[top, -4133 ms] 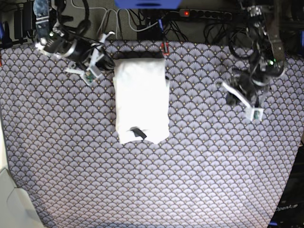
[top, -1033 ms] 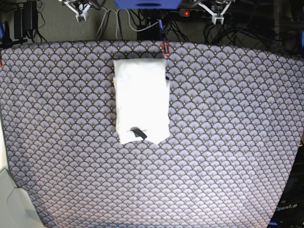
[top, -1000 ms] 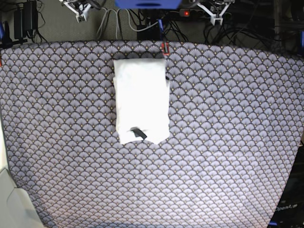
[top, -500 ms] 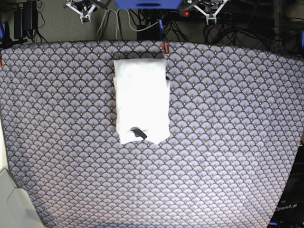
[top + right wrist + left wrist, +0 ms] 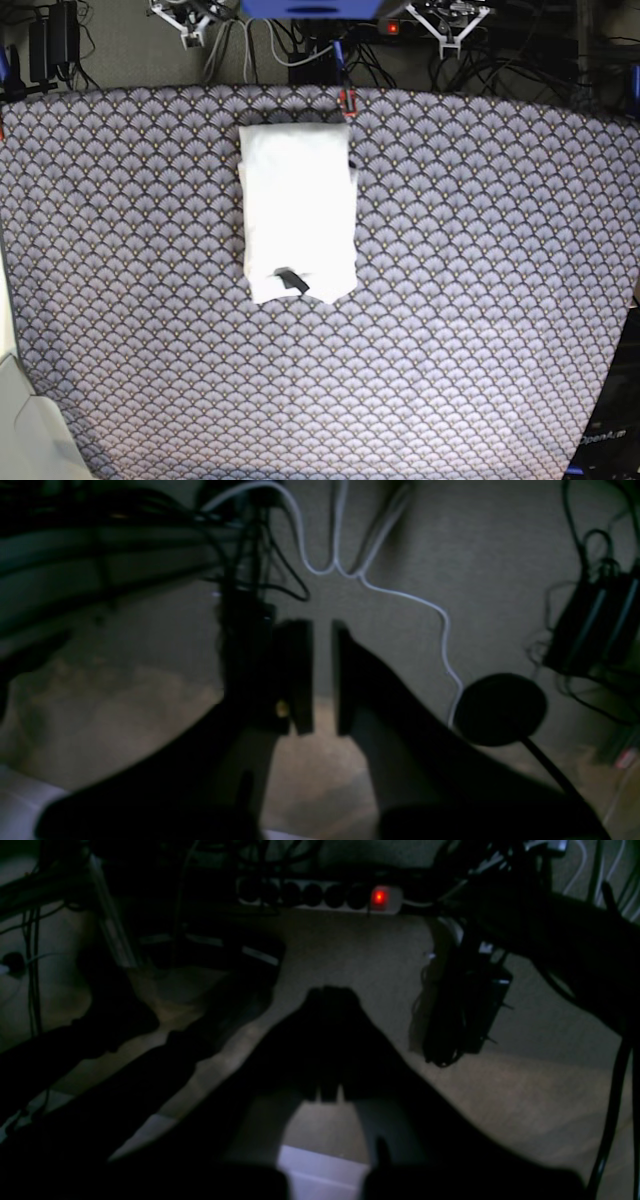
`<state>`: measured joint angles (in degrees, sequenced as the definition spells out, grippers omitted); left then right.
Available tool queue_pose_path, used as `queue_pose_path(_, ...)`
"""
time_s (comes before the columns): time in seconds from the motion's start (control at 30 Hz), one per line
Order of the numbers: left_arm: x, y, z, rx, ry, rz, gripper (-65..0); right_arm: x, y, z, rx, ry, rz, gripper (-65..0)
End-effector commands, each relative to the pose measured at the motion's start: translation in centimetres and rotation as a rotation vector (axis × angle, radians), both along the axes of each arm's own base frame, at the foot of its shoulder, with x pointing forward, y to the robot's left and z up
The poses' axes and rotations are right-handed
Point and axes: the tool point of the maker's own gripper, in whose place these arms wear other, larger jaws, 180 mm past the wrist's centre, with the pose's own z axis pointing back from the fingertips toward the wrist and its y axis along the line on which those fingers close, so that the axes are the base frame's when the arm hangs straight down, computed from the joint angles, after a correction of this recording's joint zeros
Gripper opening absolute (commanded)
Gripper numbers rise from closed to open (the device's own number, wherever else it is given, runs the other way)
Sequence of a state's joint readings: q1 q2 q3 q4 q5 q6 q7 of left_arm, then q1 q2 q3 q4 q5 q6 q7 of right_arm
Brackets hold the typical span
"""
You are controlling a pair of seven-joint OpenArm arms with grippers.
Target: Fold the T-shirt properly
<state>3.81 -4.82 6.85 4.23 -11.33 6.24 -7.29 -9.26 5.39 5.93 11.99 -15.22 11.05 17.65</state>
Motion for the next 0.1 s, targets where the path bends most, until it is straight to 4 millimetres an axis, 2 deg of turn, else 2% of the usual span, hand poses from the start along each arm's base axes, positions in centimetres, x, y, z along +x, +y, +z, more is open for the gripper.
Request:
queue_pose_path(0.0,0.03,1.05,0.15,0.022,-0.002,-0.009,-64.2,-0.12,-0.79,0.10,-0.011,-0.004,0.001,-59.3)
queue_pose_path(0.07,0.03,1.17,0.16,0.023,-0.002,-0.006,-64.2,-0.21,-0.80,0.10,-0.011,-0.003,-0.002,-59.3)
